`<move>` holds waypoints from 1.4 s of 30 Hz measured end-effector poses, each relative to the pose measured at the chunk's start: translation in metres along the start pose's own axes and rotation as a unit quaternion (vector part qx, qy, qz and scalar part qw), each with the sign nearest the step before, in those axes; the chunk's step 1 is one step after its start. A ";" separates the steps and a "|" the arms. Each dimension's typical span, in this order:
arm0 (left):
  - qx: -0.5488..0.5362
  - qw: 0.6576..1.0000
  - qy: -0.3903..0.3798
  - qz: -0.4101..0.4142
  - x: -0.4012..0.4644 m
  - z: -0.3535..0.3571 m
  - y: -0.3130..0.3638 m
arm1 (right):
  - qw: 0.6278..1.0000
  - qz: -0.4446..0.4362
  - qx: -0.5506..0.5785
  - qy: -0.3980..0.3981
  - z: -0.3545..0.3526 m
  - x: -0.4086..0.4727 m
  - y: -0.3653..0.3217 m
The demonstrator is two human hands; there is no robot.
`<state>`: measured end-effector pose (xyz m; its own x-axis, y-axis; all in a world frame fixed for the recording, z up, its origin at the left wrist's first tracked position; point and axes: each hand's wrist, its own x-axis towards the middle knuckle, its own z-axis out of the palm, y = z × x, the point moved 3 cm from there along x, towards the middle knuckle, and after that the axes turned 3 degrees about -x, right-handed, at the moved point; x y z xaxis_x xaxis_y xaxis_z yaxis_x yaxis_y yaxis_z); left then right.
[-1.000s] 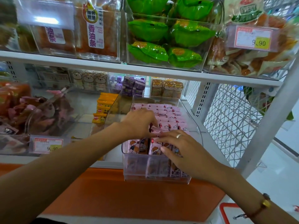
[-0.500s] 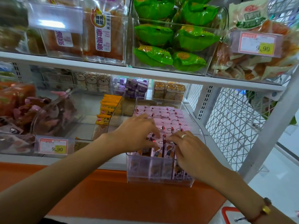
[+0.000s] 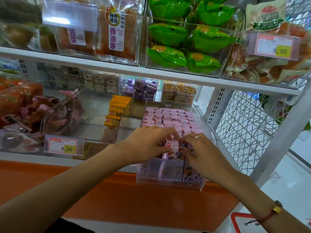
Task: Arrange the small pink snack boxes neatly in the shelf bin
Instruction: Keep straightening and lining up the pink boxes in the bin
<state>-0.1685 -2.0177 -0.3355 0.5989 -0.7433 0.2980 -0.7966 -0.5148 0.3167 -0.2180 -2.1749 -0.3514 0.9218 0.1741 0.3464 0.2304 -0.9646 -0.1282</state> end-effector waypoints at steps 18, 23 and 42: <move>-0.358 0.903 0.225 -0.082 -0.013 -0.021 -0.001 | 0.787 0.212 0.578 0.037 -0.009 0.008 -0.011; -0.316 0.927 0.185 -0.080 -0.012 -0.006 0.009 | 0.793 0.211 0.570 0.040 -0.006 0.008 -0.010; -0.115 0.966 0.229 -0.031 -0.016 -0.012 0.013 | 0.766 0.190 0.603 0.120 -0.016 0.004 -0.009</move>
<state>-0.1879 -2.0074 -0.3252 0.6608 -0.4203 0.6218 -0.7499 -0.4054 0.5228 -0.2212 -2.1684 -0.3335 0.9430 -0.2546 0.2142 0.2142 -0.0280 -0.9764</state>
